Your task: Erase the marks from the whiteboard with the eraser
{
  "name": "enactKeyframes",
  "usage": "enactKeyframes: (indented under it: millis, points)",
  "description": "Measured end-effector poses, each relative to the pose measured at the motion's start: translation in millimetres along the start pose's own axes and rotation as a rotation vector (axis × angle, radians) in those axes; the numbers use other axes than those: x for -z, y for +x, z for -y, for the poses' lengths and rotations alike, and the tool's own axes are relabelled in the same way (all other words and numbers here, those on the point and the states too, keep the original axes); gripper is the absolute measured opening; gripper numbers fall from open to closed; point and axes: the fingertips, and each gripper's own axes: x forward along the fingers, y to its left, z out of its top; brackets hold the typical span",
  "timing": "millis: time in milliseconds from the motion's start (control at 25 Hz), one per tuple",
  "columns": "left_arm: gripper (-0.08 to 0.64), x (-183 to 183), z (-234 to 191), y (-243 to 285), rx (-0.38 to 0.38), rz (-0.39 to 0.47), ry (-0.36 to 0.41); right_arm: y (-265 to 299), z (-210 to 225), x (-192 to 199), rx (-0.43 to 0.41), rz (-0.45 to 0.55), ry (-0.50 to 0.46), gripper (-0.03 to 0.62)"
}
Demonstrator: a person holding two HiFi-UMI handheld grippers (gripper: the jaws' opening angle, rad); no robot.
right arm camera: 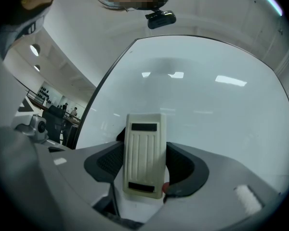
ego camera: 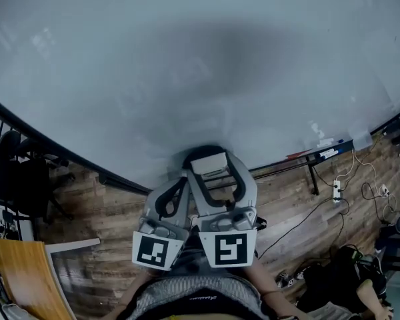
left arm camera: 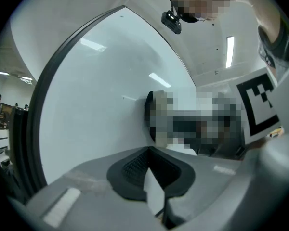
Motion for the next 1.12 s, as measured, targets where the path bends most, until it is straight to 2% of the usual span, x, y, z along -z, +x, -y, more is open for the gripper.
enactKeyframes:
  millis: [320,600,960,1120]
  points:
    - [0.003,10,45,43,0.047,-0.041,-0.010,-14,64,14,0.035,-0.021,0.025,0.267]
    - [0.003,10,103,93,0.075,-0.069,-0.011,-31,132,29,0.026,-0.044,0.044,0.267]
    - [0.003,-3,145,135,0.067,-0.065,-0.017,-48,187,25,0.008,-0.043,0.021,0.268]
    - [0.003,-2,176,167,0.081,-0.052,-0.015,-58,231,36,0.023,-0.045,0.011,0.268]
